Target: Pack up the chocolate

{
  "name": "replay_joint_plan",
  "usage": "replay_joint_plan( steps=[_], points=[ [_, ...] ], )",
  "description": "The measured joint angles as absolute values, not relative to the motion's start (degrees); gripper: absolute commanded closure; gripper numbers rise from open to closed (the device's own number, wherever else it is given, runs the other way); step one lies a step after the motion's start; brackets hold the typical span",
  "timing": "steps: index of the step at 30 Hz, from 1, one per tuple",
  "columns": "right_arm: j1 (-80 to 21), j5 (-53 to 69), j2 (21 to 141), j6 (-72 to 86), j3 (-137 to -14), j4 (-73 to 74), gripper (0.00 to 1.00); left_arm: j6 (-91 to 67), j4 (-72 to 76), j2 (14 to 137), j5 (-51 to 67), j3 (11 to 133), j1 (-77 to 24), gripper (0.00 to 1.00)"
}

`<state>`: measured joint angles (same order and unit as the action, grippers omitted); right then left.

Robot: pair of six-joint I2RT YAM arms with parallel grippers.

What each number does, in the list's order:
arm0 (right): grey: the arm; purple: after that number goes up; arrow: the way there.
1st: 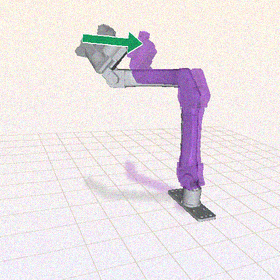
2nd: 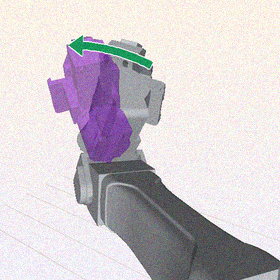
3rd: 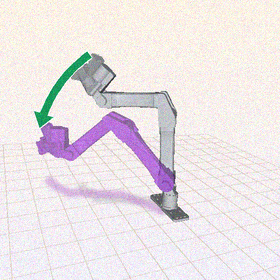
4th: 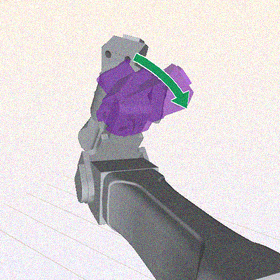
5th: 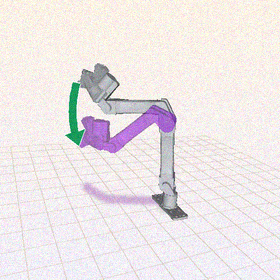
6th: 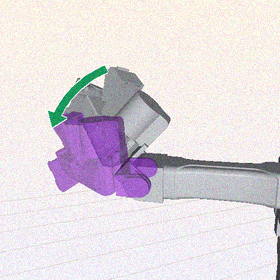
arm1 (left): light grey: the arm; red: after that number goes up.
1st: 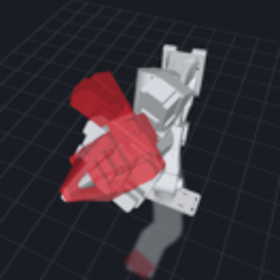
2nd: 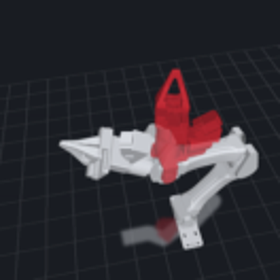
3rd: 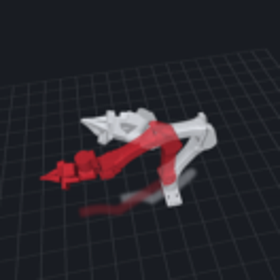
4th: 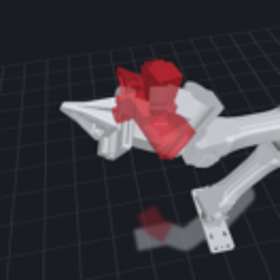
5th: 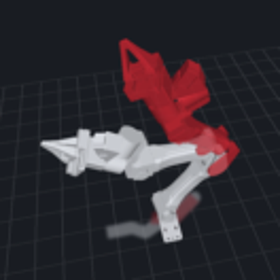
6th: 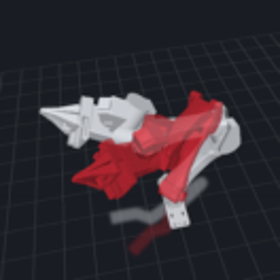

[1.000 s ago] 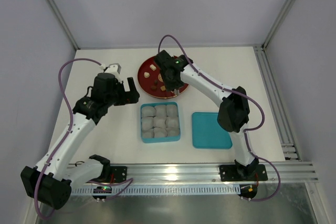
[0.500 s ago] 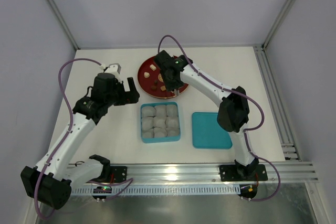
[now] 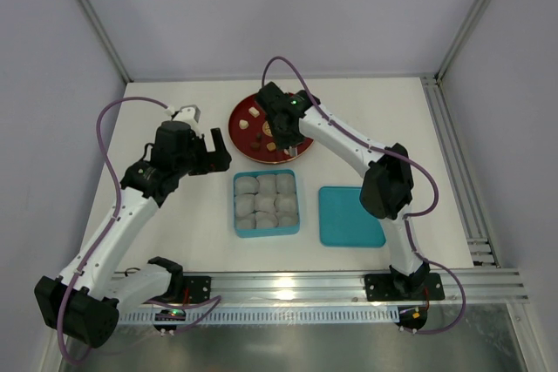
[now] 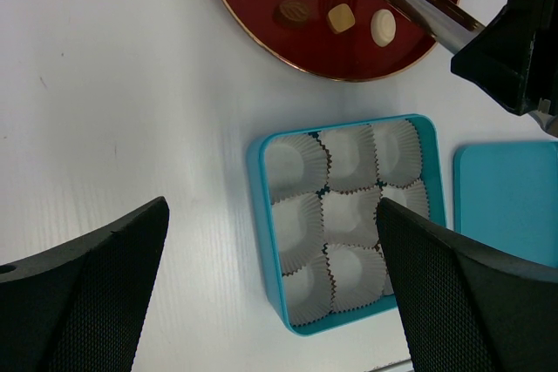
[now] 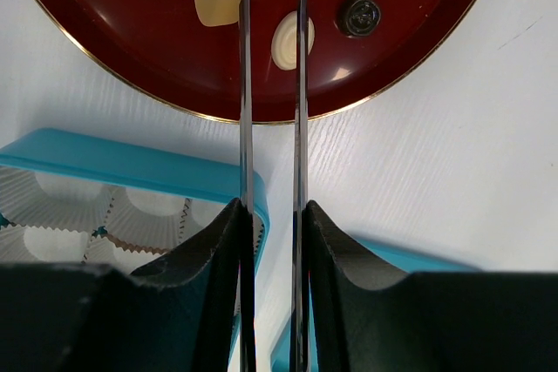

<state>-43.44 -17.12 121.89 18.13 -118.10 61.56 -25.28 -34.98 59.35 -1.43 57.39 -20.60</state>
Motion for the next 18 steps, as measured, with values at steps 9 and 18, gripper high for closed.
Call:
replay_joint_plan(
  steps=[9,18],
  points=[
    [-43.4,-17.7,121.9,18.1,-118.4,61.8,0.72,-25.3,-35.0,59.4,-1.4,57.4,-20.6,0.00],
    [-43.4,-17.9,121.9,18.1,-118.4,61.8,0.74,-25.3,-35.0,59.4,-1.4,57.4,-20.5,0.00]
  ],
)
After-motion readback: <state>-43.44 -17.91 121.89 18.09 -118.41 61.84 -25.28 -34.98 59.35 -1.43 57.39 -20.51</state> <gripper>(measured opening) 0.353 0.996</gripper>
